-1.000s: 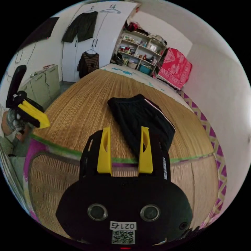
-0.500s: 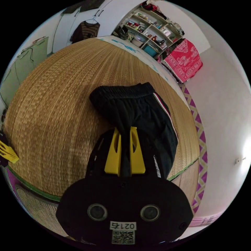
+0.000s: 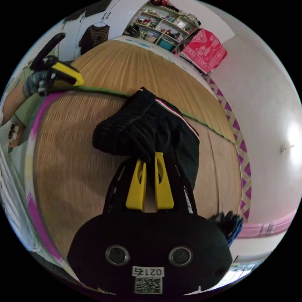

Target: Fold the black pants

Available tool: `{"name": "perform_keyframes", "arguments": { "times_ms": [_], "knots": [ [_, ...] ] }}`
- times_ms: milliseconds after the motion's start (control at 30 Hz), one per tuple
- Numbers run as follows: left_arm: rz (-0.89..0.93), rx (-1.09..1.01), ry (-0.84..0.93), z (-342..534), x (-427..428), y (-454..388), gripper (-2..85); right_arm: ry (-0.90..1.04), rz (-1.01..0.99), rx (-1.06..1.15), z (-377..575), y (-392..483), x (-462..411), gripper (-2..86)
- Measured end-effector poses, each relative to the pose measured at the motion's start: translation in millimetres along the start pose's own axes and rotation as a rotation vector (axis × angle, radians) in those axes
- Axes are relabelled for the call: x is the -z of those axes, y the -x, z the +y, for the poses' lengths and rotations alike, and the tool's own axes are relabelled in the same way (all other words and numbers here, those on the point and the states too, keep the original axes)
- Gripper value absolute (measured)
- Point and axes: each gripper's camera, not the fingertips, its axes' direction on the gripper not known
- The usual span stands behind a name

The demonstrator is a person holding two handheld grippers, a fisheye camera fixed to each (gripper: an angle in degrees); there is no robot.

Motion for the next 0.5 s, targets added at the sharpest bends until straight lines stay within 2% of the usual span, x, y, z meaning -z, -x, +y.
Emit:
{"name": "perform_keyframes", "arguments": {
  "times_ms": [33, 133, 300, 367, 500],
  "knots": [
    [0.100, -0.044, 0.020, -7.8, -6.6, -18.9, 0.0, 0.025, -0.014, -0.042, 29.7, 12.7, 15.5, 4.3],
    [0.254, -0.084, 0.137, -21.6, -45.3, -56.3, 3.6, 0.049, -0.068, -0.159, 75.6, 39.0, 53.1, 4.3],
    [0.165, -0.042, 0.246, -39.2, -88.4, -51.8, 5.6, 0.039, -0.157, -0.215, 53.5, 69.6, 89.6, 4.5],
    [0.122, -0.019, 0.228, -54.0, -85.1, -36.9, 5.2, 0.008, -0.206, -0.210, 20.6, 77.3, 102.0, 4.6],
    [0.086, 0.002, 0.240, -80.5, -83.8, -10.1, 0.4, 0.025, -0.279, -0.171, -24.8, 86.1, 116.1, 5.5]
  ]
}}
